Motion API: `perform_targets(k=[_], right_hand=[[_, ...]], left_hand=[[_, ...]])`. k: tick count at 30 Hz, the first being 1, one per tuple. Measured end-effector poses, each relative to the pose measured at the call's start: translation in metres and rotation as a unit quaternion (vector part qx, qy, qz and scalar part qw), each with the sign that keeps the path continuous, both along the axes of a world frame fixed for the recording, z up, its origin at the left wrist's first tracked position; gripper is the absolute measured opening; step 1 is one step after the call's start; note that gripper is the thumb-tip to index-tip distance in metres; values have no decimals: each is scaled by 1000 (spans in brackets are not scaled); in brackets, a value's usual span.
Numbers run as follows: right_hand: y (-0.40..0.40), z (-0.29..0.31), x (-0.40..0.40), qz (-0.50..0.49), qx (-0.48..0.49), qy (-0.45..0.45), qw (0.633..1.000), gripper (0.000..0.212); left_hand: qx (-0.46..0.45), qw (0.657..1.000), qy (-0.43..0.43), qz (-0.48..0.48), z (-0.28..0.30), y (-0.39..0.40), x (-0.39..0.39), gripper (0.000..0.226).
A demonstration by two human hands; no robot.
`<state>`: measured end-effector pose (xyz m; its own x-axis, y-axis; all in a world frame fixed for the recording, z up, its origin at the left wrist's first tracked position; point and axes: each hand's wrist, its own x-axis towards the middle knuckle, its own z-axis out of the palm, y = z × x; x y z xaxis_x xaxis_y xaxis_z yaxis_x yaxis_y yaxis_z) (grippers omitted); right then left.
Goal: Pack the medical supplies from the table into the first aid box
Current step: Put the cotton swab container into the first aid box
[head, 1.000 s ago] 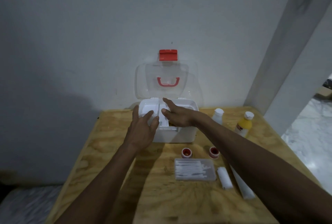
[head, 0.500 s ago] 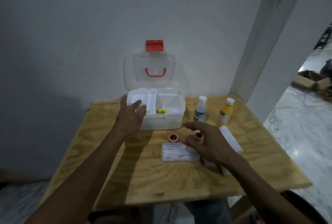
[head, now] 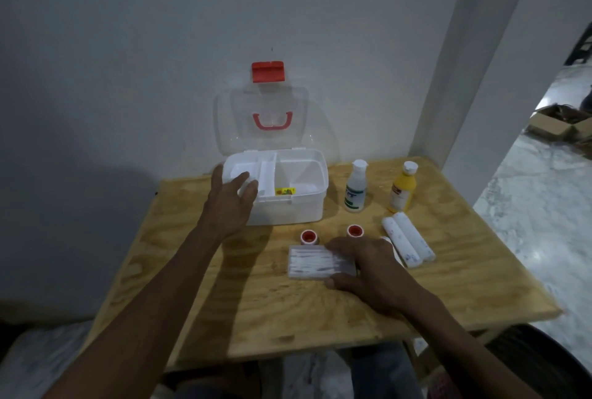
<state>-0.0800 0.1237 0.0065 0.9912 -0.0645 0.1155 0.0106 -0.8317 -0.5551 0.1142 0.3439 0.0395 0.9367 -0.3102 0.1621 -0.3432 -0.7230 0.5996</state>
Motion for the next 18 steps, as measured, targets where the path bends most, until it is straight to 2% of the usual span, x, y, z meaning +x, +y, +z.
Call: perform_targets(k=[7,10,14,18], right_hand=[[0,10,-10,38,5,15,999,58],[-3,41,-14,52,18,4,999,58],[-9,88,9,20,26,-54,998,59],[-17,114,56,-24,-50,-96,994,60]], left_hand=[[-8,1000,3,-5,6,-3,-8,49],[-2,1000,-4,-20,9,-3,-11,44],[-26,1000,2,1,5,-2,-8,48],[-20,1000,5,-6,3,0,-6,52]])
